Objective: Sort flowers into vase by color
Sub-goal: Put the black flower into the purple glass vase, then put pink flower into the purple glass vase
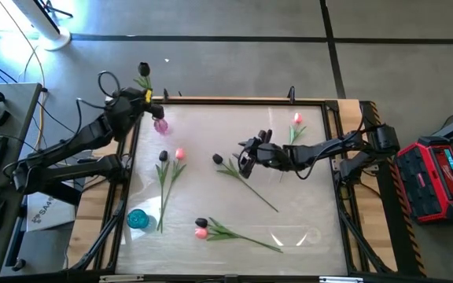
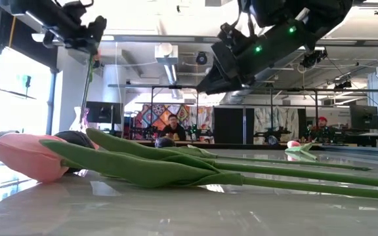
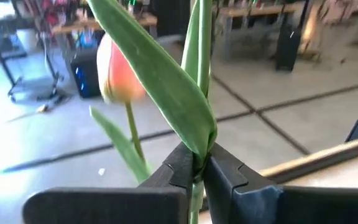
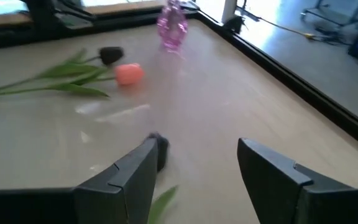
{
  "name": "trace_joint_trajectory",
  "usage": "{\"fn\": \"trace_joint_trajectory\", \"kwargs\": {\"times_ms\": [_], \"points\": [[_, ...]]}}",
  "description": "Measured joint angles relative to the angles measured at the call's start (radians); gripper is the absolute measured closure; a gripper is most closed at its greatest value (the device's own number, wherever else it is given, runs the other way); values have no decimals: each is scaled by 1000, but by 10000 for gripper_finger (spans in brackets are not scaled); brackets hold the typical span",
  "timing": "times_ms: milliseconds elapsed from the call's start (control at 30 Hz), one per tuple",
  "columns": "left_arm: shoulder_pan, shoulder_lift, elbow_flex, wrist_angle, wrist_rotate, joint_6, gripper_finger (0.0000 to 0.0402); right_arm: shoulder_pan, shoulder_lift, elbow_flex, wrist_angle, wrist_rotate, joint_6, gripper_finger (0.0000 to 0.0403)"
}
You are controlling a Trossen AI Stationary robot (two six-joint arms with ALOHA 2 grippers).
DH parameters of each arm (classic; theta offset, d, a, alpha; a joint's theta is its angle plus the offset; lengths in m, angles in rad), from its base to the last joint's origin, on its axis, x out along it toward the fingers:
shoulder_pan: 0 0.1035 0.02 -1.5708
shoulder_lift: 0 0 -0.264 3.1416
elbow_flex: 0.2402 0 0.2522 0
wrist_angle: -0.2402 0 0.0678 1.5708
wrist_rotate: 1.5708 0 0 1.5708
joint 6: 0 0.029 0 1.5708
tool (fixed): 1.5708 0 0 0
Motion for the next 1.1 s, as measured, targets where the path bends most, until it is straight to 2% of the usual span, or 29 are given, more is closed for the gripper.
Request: {"fn": "trace_joint_trajectory", "kwargs": {"times_ms": [100,533,933,1100], "points": [[12,33,0,-41,1,-28,372,0,12,0,-1,36,7,192],[12,127,0,-89,61,-112,328,-1,90,-1,5,41,13,192],[10,123,0,-202,65,-165,241,-1,90,-1,6,41,13,192],[-6,92,0,-207,72,-153,225,-1,90,-1,8,22,14,192]]}}
